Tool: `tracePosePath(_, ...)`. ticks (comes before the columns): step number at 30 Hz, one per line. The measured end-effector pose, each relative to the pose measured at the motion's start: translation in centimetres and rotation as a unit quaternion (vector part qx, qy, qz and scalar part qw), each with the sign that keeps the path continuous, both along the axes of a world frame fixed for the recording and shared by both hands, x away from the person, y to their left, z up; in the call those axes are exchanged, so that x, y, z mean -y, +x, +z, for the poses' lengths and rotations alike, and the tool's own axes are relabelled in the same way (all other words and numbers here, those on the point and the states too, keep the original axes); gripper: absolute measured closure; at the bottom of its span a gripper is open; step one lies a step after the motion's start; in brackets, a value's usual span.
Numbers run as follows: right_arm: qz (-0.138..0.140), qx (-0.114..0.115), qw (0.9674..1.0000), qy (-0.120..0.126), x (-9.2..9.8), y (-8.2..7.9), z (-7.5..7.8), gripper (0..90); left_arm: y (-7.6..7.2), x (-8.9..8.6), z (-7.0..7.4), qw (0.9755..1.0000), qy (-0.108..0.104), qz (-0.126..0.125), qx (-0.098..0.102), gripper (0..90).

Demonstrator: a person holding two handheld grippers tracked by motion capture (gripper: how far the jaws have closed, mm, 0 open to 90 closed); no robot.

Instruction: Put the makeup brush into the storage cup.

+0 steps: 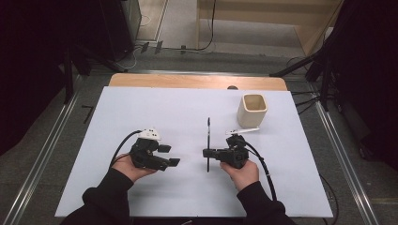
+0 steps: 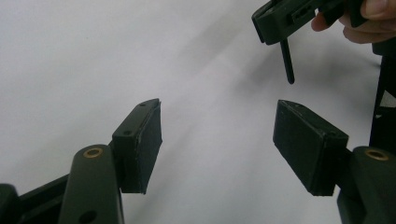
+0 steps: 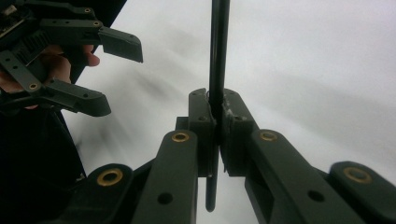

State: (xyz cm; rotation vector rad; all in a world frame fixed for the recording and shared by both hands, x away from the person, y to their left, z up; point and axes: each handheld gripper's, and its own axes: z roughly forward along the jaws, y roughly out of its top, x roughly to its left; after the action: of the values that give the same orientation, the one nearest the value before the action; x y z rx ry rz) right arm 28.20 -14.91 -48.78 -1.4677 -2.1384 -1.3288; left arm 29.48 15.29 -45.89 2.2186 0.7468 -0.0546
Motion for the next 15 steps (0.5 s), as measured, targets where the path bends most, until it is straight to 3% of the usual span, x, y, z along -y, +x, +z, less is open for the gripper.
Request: tracePosePath(15, -0.004, 0.003, 1.0000, -0.002, 0.4, 0.1, 0.2, 86.4, -0.8, -1.4, -0.2, 0.9994, 0.020, -0.002, 0.028, 32.4)
